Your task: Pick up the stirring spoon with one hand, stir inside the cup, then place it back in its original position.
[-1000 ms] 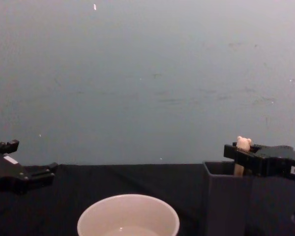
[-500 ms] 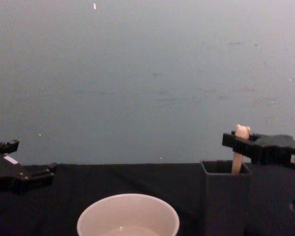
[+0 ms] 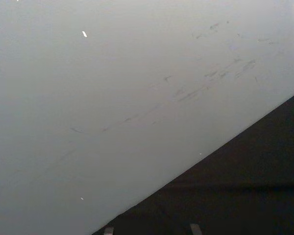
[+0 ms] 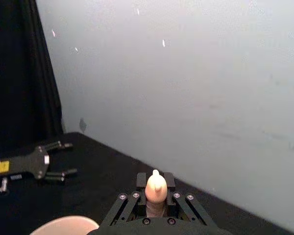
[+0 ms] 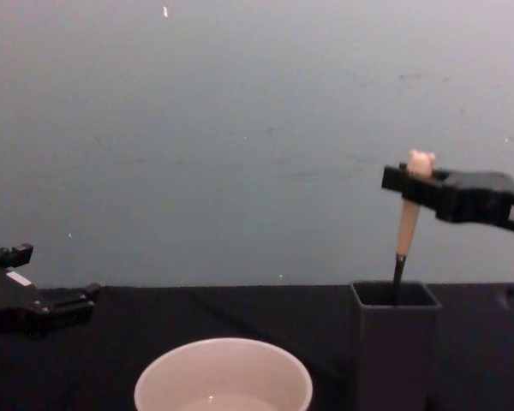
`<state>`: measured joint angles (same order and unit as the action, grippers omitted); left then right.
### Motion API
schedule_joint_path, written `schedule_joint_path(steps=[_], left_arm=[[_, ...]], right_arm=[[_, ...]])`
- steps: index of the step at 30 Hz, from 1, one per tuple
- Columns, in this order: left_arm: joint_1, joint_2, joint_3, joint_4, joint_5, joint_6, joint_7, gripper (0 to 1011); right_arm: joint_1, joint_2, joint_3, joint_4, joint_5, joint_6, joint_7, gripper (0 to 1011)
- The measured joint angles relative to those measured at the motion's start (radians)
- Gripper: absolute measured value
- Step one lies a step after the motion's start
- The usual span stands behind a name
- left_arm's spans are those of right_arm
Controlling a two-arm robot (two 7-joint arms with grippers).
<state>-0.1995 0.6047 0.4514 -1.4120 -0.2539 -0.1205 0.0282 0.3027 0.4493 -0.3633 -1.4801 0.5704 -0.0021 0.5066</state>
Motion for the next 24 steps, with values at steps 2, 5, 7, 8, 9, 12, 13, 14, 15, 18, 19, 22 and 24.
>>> schedule_joint_path(steps=[2, 5, 7, 8, 9, 12, 13, 14, 15, 18, 19, 22, 24], left_arm=[[0.000, 0.000, 0.000, 0.000, 0.000, 0.000, 0.000, 1001], [0.000, 0.000, 0.000, 0.000, 0.000, 0.000, 0.000, 1001], [0.000, 0.000, 0.000, 0.000, 0.000, 0.000, 0.000, 1001], [0.000, 0.000, 0.000, 0.000, 0.000, 0.000, 0.000, 1001], [0.000, 0.000, 0.000, 0.000, 0.000, 0.000, 0.000, 1001], [0.000, 0.000, 0.000, 0.000, 0.000, 0.000, 0.000, 1001], [0.000, 0.000, 0.000, 0.000, 0.000, 0.000, 0.000, 1001], [0.000, 0.000, 0.000, 0.000, 0.000, 0.000, 0.000, 1001], [0.000, 0.000, 0.000, 0.000, 0.000, 0.000, 0.000, 1001], [0.000, 0.000, 0.000, 0.000, 0.000, 0.000, 0.000, 1001], [0.000, 0.000, 0.000, 0.000, 0.000, 0.000, 0.000, 1001], [0.000, 0.000, 0.000, 0.000, 0.000, 0.000, 0.000, 1001], [0.000, 0.000, 0.000, 0.000, 0.000, 0.000, 0.000, 1001]], right_arm=[[0.001, 0.003, 0.003, -0.010, 0.002, -0.005, 0.002, 210], [0.002, 0.008, 0.007, -0.029, 0.005, -0.015, 0.005, 209], [0.002, 0.010, 0.010, -0.036, 0.007, -0.019, 0.006, 209], [0.003, 0.012, 0.012, -0.043, 0.009, -0.024, 0.007, 209], [0.004, 0.013, 0.013, -0.046, 0.010, -0.026, 0.007, 210], [0.005, 0.015, 0.017, -0.056, 0.015, -0.036, 0.011, 209], [0.008, 0.015, 0.018, -0.059, 0.017, -0.041, 0.013, 209], [0.008, 0.015, 0.018, -0.059, 0.017, -0.041, 0.013, 210], [0.010, 0.014, 0.018, -0.061, 0.019, -0.045, 0.014, 209], [0.017, 0.010, 0.016, -0.061, 0.022, -0.051, 0.017, 209], [0.023, 0.007, 0.012, -0.059, 0.023, -0.053, 0.020, 209], [0.035, -0.001, 0.002, -0.051, 0.022, -0.056, 0.023, 209], [0.043, -0.006, -0.006, -0.044, 0.021, -0.056, 0.027, 209]])
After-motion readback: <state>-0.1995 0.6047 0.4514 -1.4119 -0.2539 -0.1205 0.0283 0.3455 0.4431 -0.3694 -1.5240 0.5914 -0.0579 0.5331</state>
